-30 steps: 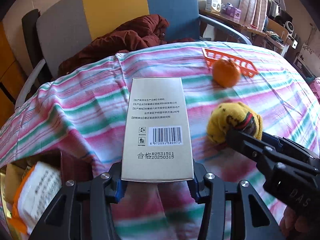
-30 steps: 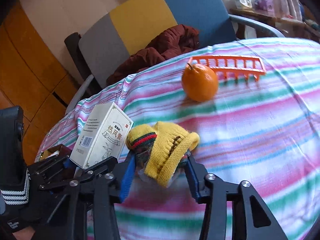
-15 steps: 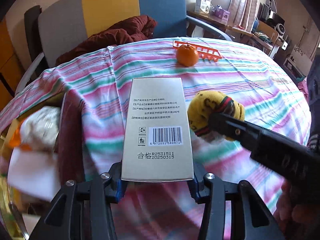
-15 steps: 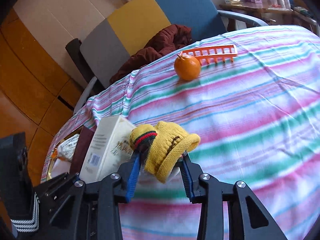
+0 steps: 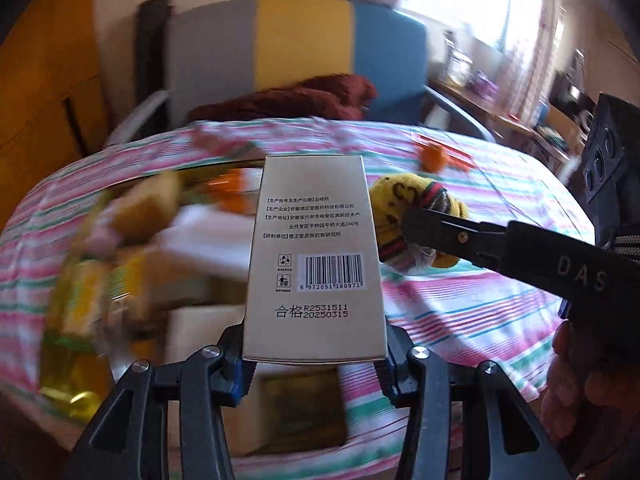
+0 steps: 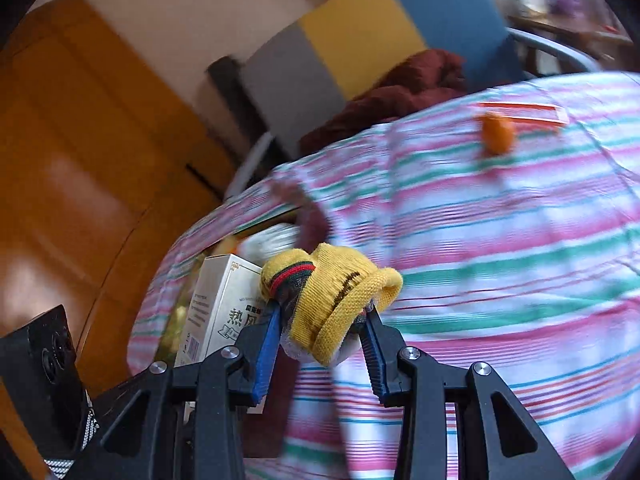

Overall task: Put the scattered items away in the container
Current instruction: 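Carry the sock bundle and white box over the gold tray with both tools, then lower and open both tools to drop the sock bundle and box into the tray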

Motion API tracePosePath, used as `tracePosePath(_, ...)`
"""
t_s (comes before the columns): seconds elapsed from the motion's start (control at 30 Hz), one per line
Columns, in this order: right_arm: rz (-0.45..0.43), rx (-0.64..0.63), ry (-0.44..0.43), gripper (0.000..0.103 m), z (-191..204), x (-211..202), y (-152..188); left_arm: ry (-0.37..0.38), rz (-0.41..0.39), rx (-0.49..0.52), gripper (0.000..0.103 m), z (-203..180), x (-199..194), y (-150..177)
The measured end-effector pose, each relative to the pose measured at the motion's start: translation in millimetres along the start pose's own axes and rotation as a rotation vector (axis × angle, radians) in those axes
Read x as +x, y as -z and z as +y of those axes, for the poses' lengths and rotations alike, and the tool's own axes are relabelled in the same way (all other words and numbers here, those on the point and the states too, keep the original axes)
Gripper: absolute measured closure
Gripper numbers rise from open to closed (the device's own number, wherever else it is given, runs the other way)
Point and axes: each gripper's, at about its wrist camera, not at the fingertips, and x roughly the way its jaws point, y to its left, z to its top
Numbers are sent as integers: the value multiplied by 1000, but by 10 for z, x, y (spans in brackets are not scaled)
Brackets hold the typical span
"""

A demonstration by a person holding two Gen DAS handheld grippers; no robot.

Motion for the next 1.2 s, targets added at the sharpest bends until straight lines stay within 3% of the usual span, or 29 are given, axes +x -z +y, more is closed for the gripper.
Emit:
tracePosePath(0.23, 92, -170, -81, 64, 919, 420, 138, -122, -9, -165, 53, 900, -165, 186)
tracePosePath(0.33, 118, -236, -92, 63, 1225, 606, 190, -153, 24, -212, 53, 1193, -98, 263)
tracePosePath(0.4, 144, -270, -91, 56, 1377, 769, 224, -163, 77, -227, 52, 1325, -4, 300)
tracePosePath(0.5, 169, -279, -84, 46, 1444, 915, 244, -171, 134, -265, 52, 1462, 35, 363)
tracePosePath(0.57, 162, -277, -95, 39, 1426, 878, 266, -160, 113, -279, 51, 1511, -36, 404)
tracePosePath(0.7, 145, -278, -66, 38, 1359, 802, 301, -148, 40, -280, 51, 1526, -236, 442)
tracePosePath(0.83, 148, -287, -40, 55, 1316, 813, 292, -160, -79, -314, 52, 1626, -457, 452)
tracePosePath(0.9, 148, -306, -23, 61, 1343, 885, 265, -183, -100, -334, 52, 1702, -479, 426)
tracePosePath(0.97, 146, -337, 17, 65, 1397, 989, 236, -209, -84, -333, 53, 1759, -434, 410)
tracePosePath(1.07, 172, -383, 50, 66, 1466, 1204, 237, -262, -14, -312, 63, 1840, -232, 407)
tracePosePath(1.17, 242, -438, 27, 68, 1556, 1325, 385, -265, -23, -294, 64, 1847, -205, 424)
tracePosePath(1.2, 254, -465, 9, 68, 1593, 1305, 464, -258, -16, -290, 69, 1832, -211, 429)
